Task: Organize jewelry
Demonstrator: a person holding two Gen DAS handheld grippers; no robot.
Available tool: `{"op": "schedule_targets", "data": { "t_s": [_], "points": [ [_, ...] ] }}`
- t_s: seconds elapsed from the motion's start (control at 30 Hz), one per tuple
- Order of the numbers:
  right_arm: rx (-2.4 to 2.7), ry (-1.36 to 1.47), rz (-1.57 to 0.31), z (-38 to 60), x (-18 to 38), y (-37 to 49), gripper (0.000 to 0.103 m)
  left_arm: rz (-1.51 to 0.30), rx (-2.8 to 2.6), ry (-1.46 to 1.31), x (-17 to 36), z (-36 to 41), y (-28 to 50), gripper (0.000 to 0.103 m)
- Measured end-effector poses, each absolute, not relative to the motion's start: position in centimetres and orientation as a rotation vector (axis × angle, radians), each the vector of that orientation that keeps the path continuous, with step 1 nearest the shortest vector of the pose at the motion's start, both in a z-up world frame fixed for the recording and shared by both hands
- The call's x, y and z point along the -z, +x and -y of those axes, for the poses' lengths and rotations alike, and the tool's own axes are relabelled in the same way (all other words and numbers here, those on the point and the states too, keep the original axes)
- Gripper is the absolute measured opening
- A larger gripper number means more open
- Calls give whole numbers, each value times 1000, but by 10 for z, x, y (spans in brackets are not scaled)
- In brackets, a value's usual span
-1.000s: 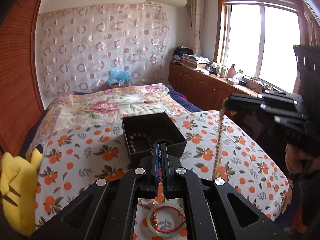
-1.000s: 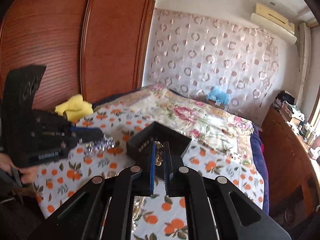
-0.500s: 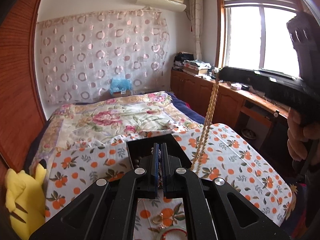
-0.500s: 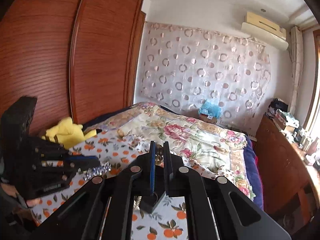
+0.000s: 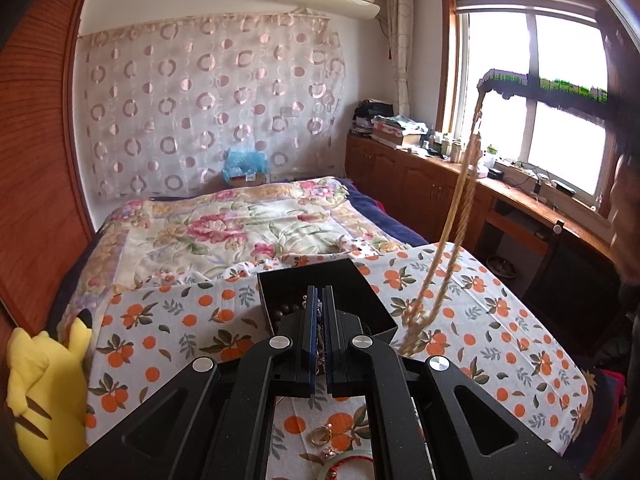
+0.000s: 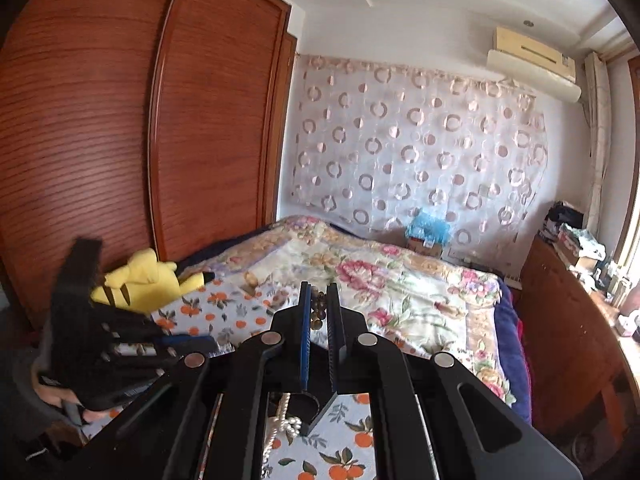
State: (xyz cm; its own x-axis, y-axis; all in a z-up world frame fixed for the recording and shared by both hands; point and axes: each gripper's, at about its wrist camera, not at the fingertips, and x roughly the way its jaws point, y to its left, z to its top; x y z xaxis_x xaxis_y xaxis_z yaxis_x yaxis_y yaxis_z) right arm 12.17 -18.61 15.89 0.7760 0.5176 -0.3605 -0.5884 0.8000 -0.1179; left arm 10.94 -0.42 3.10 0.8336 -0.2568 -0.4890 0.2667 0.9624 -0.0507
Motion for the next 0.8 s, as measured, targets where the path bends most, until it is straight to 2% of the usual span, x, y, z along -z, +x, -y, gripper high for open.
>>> {"op": "schedule_targets", "data": {
  "t_s": [0.17, 0.5, 0.67, 0.8],
  "points": [
    [-605, -254, -282, 189, -177, 108, 8, -526, 295, 31, -24, 10, 103, 2],
    [-598, -261, -310, 188, -169, 107, 8, -631, 309, 23, 26, 16, 107, 2],
    [-576, -265, -255, 191, -202, 101, 5, -632, 308, 16, 29, 14, 106, 2],
    [-562, -312, -267, 187, -201, 106, 5, -615, 307, 12, 24, 12, 103, 2]
  ]
}}
